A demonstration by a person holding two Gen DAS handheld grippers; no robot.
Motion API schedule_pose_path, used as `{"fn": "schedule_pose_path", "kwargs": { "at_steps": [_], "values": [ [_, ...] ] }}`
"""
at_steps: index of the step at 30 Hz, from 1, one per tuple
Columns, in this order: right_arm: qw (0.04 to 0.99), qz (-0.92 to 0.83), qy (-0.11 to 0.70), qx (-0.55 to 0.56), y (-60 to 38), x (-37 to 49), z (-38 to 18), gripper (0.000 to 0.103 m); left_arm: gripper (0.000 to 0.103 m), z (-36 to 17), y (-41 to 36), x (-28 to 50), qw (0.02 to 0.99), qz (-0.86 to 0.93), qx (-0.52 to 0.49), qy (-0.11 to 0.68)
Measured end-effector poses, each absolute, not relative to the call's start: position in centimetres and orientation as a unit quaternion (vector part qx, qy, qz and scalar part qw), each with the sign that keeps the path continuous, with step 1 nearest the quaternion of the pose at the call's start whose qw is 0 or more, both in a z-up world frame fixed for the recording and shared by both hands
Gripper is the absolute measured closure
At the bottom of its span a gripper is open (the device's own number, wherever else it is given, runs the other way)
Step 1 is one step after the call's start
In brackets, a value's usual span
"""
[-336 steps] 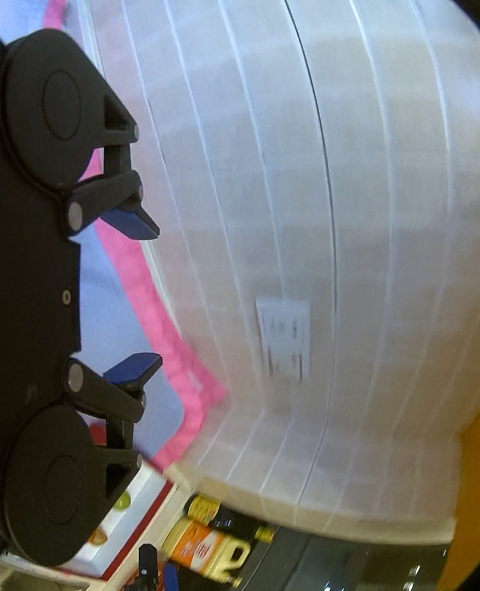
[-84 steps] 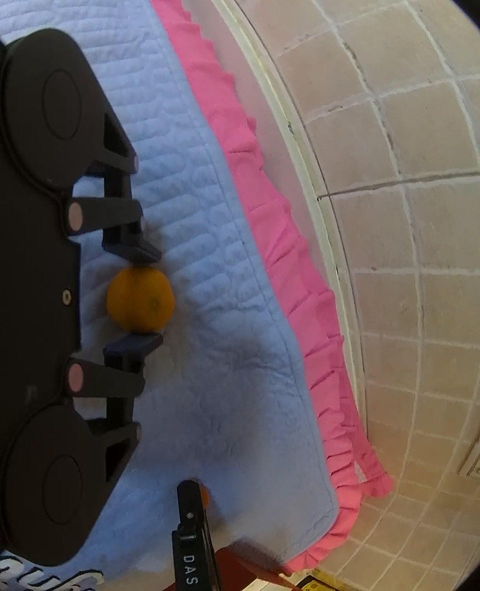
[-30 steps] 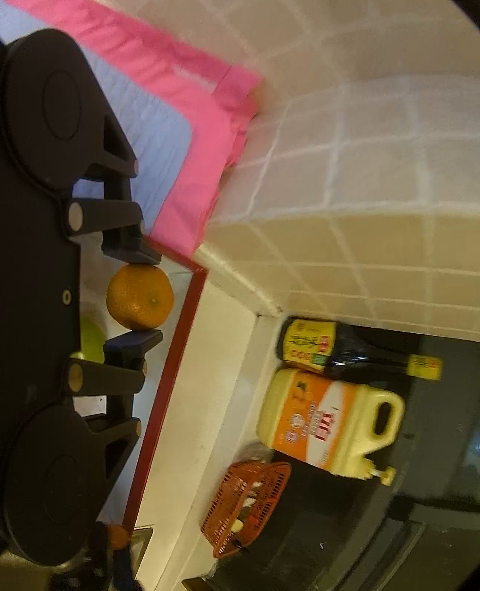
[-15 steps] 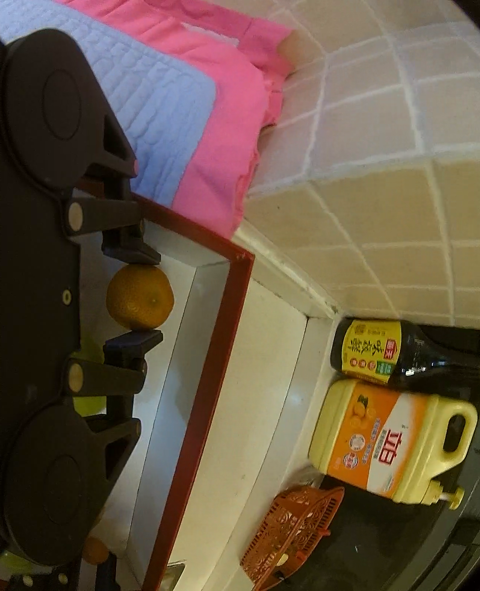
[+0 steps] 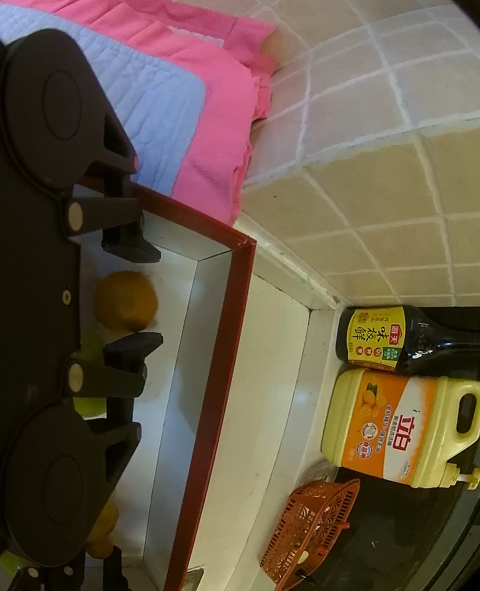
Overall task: Organize fruits
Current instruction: 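Carry both tangerines into the red box and release both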
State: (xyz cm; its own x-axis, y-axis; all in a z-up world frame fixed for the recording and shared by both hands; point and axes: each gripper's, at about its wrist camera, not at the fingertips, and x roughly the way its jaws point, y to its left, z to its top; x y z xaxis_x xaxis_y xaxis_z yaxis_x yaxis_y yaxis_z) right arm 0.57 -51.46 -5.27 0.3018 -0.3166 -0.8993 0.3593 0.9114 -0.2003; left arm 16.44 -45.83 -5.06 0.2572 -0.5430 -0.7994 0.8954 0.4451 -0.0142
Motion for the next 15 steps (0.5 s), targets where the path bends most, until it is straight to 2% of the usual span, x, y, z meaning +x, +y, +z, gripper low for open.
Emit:
{"fn": "schedule_pose_path", "kwargs": {
  "at_steps": [1,3,5,9,13,15],
  "values": [
    [0.807,-0.211,0.551,0.021,-51.5,0.5,-5.2,0.075,0.035,-5.0,-45.6,16.5,0.76,-0.473,0.227,0.384],
    [0.809,-0.217,0.546,0.025,-51.7,0.3,-4.9,0.073,0.026,-4.7,-45.1,16.6,0.764,-0.469,0.221,0.383],
    [0.811,-0.219,0.542,0.029,-51.6,0.0,-4.5,0.064,0.026,-4.1,-44.4,16.4,0.765,-0.471,0.222,0.379],
    [0.818,-0.228,0.526,0.035,-51.0,-0.2,-3.0,0.059,0.026,-2.6,-42.5,15.4,0.779,-0.465,0.23,0.354],
    [0.832,-0.233,0.502,0.037,-49.8,-0.6,-1.2,0.038,0.025,-1.0,-40.3,14.5,0.792,-0.453,0.231,0.337],
    [0.836,-0.234,0.495,0.038,-49.2,-0.6,-0.5,0.035,0.025,0.0,-39.1,14.2,0.802,-0.443,0.227,0.329]
  ]
}}
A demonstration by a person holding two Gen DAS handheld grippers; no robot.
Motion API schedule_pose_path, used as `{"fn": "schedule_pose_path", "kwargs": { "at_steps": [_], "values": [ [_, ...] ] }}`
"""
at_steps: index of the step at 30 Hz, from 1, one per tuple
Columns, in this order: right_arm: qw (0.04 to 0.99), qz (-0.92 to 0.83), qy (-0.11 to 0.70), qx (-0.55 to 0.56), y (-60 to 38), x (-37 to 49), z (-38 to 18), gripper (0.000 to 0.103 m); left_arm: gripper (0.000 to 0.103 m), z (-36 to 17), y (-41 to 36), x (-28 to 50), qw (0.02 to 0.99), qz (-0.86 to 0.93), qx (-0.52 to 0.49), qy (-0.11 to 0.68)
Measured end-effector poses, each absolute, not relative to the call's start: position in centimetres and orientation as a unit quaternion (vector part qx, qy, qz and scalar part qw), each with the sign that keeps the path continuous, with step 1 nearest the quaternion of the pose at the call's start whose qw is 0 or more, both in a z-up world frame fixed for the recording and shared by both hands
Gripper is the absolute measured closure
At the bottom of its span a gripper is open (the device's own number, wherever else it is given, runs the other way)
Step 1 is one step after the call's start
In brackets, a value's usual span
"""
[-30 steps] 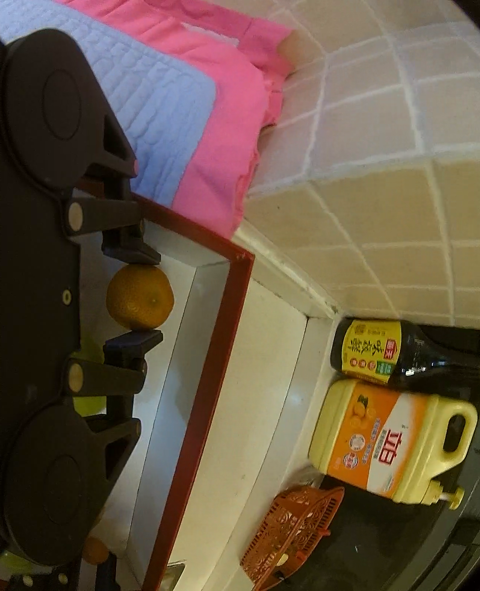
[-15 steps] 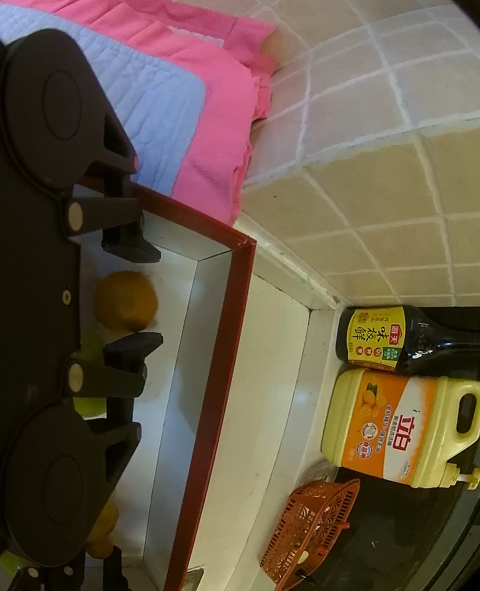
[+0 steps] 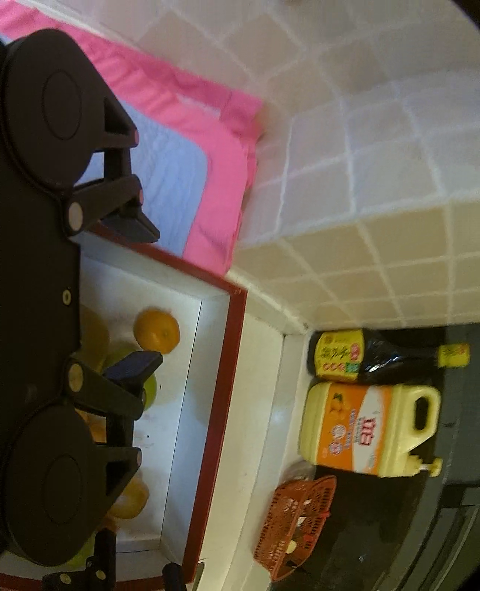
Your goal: Organize fruits
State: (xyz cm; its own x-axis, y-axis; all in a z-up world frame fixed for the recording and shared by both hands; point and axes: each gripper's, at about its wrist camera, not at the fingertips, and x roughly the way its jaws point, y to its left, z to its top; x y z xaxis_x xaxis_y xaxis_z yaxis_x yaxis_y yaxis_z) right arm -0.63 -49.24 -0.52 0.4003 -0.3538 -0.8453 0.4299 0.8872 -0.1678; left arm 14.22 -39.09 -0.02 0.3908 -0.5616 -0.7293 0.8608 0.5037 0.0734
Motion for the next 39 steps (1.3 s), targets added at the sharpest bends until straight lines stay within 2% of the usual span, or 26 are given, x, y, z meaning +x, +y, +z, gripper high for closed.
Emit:
{"fn": "schedule_pose_path", "kwargs": {
  "at_steps": [3,12,17,20,24,32,39],
  "values": [
    [0.843,-0.231,0.482,0.051,-48.4,-0.6,0.7,0.035,0.025,1.5,-37.1,14.0,0.816,-0.43,0.218,0.318],
    [0.872,-0.226,0.426,0.088,-44.5,-0.8,5.4,0.023,0.022,6.8,-30.5,12.3,0.856,-0.395,0.183,0.28],
    [0.886,-0.235,0.393,0.074,-40.8,-1.4,8.2,0.013,0.02,10.2,-26.5,10.0,0.873,-0.382,0.172,0.25],
    [0.895,-0.242,0.369,0.07,-38.8,-2.1,9.5,0.005,0.012,12.2,-24.0,8.7,0.889,-0.36,0.165,0.228],
    [0.903,-0.247,0.347,0.061,-36.8,-2.5,10.4,0.004,0.008,14.1,-20.9,7.3,0.902,-0.346,0.143,0.217],
    [0.903,-0.262,0.338,0.044,-33.8,-2.9,9.3,0.003,0.006,11.9,-16.7,5.4,0.911,-0.302,0.116,0.256],
    [0.902,-0.255,0.341,0.072,-32.8,-2.9,8.0,0.003,0.006,8.9,-15.0,4.5,0.913,-0.258,0.123,0.29]
  ]
}}
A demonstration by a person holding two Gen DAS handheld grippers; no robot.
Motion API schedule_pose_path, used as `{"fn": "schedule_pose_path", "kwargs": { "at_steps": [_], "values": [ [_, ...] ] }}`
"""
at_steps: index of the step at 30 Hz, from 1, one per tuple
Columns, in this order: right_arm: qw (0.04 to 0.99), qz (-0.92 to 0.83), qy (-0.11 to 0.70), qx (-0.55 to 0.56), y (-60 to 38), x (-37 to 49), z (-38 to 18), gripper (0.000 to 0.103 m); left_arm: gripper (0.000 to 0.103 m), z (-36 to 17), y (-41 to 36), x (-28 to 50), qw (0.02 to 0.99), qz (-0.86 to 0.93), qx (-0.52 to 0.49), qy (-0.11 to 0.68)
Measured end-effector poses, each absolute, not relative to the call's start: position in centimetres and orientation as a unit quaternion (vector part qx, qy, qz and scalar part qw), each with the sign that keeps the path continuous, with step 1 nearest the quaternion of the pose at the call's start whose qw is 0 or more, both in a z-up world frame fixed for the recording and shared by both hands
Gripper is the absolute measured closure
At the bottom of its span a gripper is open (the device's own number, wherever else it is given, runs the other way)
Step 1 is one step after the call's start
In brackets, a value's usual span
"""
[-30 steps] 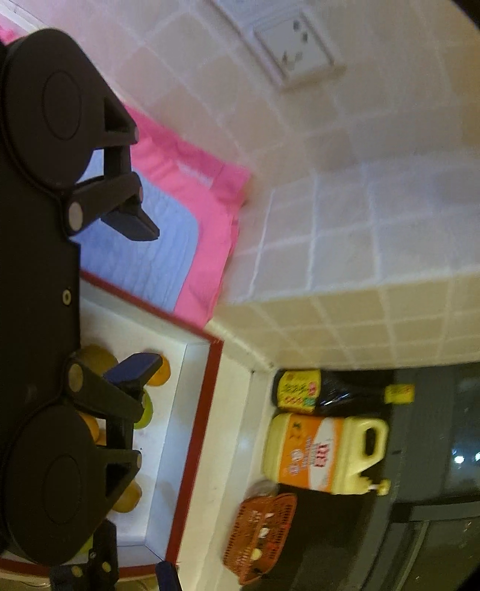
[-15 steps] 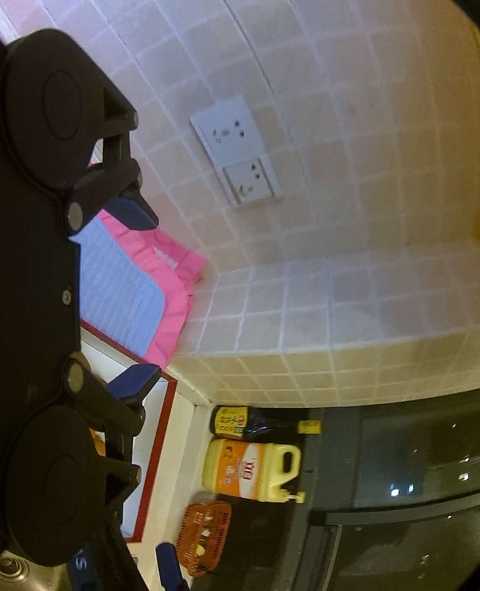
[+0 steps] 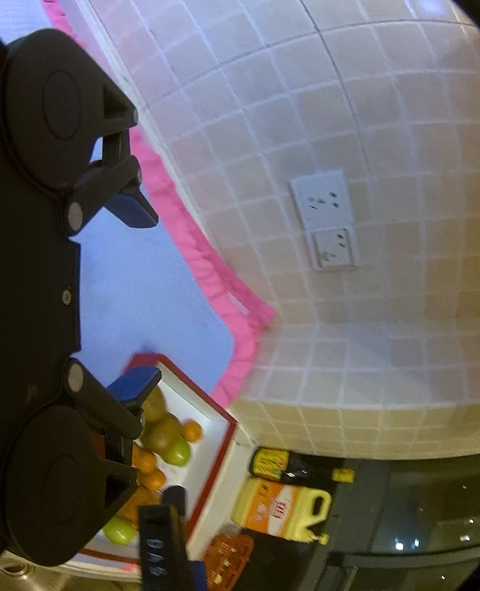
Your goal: Organize fruits
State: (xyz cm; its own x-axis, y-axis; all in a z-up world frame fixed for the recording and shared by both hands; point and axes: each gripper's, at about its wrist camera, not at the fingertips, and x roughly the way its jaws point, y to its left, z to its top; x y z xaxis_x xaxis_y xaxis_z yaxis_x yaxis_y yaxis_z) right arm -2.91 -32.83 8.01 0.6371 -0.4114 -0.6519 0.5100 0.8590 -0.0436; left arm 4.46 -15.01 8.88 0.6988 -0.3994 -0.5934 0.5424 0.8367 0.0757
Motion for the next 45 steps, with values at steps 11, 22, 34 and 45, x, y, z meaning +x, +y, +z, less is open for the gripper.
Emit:
{"fn": "schedule_pose_path", "kwargs": {
  "at_steps": [11,22,34,45],
  "values": [
    [0.902,-0.239,0.353,0.074,-31.8,-2.2,6.8,0.003,0.006,7.2,-14.9,3.3,0.909,-0.244,0.151,0.303],
    [0.903,-0.237,0.349,0.08,-32.2,-2.4,7.1,0.003,0.006,7.5,-15.1,3.1,0.908,-0.255,0.151,0.296],
    [0.903,-0.232,0.353,0.081,-32.2,-2.3,6.9,0.003,0.006,7.5,-15.4,2.9,0.907,-0.261,0.152,0.294],
    [0.901,-0.23,0.357,0.09,-32.0,-1.9,6.4,0.003,0.006,7.4,-15.4,3.0,0.906,-0.261,0.155,0.295]
  ]
}}
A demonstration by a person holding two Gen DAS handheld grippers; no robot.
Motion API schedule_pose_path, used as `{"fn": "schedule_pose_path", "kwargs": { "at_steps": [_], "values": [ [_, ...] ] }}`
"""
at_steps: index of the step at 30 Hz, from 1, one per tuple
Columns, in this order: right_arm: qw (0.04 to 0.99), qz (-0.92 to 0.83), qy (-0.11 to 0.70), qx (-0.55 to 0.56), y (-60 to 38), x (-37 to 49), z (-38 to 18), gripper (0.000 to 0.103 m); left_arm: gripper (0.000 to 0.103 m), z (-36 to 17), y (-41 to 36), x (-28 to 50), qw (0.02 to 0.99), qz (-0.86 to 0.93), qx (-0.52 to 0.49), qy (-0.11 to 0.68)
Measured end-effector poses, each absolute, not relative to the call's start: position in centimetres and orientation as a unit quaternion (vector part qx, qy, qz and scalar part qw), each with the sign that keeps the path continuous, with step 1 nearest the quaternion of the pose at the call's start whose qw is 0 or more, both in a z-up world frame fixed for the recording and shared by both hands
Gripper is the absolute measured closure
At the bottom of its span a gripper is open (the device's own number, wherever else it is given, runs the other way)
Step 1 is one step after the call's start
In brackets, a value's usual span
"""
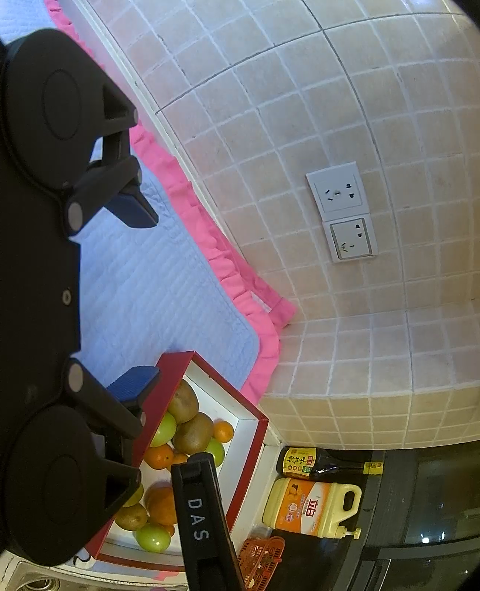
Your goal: Organize fruits
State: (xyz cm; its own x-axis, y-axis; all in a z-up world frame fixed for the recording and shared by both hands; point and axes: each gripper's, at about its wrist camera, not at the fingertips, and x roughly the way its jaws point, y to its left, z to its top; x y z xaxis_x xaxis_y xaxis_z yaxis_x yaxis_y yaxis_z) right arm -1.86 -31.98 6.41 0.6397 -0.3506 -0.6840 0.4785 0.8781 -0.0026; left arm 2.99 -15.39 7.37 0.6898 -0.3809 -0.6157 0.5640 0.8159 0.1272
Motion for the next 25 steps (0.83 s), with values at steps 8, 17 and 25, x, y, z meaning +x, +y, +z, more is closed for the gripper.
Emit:
{"fn": "schedule_pose_path", "kwargs": {
  "at_steps": [8,17,25],
  "values": [
    [0.901,-0.228,0.357,0.092,-31.79,-1.76,6.38,0.003,0.006,7.32,-15.37,2.93,0.905,-0.263,0.157,0.294],
    [0.901,-0.226,0.358,0.093,-31.77,-1.74,6.28,0.003,0.006,7.38,-15.35,3.01,0.904,-0.266,0.156,0.295],
    [0.901,-0.226,0.359,0.093,-31.58,-1.59,6.15,0.003,0.006,7.24,-15.1,3.04,0.917,-0.24,0.159,0.278]
  ]
}}
